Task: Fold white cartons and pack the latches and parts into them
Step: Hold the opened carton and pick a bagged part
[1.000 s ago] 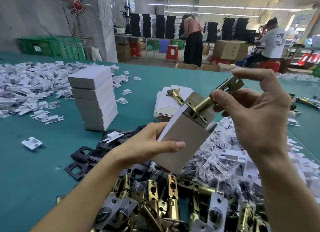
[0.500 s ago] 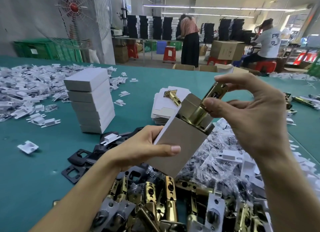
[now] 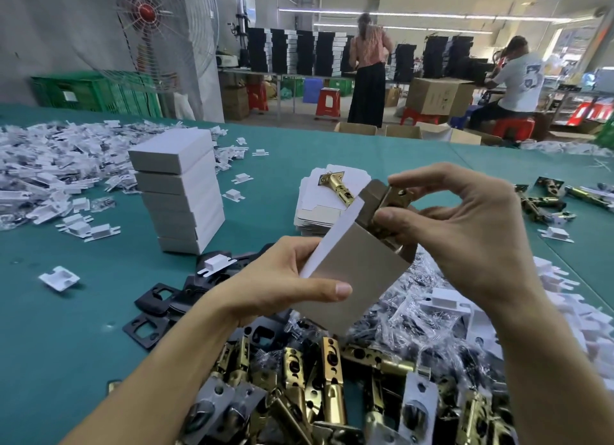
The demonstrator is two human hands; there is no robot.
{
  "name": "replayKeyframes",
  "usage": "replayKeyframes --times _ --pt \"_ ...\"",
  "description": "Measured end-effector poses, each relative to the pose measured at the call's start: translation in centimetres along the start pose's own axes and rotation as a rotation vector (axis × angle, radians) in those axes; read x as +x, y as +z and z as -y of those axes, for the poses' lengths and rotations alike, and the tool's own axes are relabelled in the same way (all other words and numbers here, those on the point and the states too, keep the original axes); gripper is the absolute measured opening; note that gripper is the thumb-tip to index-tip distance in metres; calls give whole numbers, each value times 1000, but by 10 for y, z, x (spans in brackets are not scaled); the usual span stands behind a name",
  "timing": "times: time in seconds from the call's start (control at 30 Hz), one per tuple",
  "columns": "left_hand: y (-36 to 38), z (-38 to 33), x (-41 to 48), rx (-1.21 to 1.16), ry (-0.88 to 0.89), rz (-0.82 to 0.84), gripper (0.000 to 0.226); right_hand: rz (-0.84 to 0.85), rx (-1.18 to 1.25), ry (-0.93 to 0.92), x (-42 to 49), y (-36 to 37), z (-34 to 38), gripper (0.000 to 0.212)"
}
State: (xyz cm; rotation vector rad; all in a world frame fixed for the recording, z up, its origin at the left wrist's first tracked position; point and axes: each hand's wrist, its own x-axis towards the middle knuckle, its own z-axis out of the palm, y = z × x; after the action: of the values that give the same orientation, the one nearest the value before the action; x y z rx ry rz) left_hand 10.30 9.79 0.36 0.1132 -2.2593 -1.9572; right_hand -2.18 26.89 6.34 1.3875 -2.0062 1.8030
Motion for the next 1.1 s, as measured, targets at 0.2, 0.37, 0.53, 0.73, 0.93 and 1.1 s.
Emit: replayKeyframes --times 0.2,0.37,0.53,0.73,0.93,1.1 --pt "1 3 4 -29 72 -70 33 -54 -2 -34 0 0 1 13" --pt "2 0 3 -211 124 -62 29 -98 -46 -154 -1 8 7 12" --pt "2 -2 3 -299 154 -122 29 -26 -301 -100 1 7 3 14" --pt "-3 -5 4 -494 256 -304 23 -213 -103 15 5 -10 -4 21" --pt "-7 -6 7 -516 348 -498 73 415 -818 536 1 -37 -38 18" --pt "-4 -6 8 -411 354 -571 32 594 -824 706 -3 -32 -51 36"
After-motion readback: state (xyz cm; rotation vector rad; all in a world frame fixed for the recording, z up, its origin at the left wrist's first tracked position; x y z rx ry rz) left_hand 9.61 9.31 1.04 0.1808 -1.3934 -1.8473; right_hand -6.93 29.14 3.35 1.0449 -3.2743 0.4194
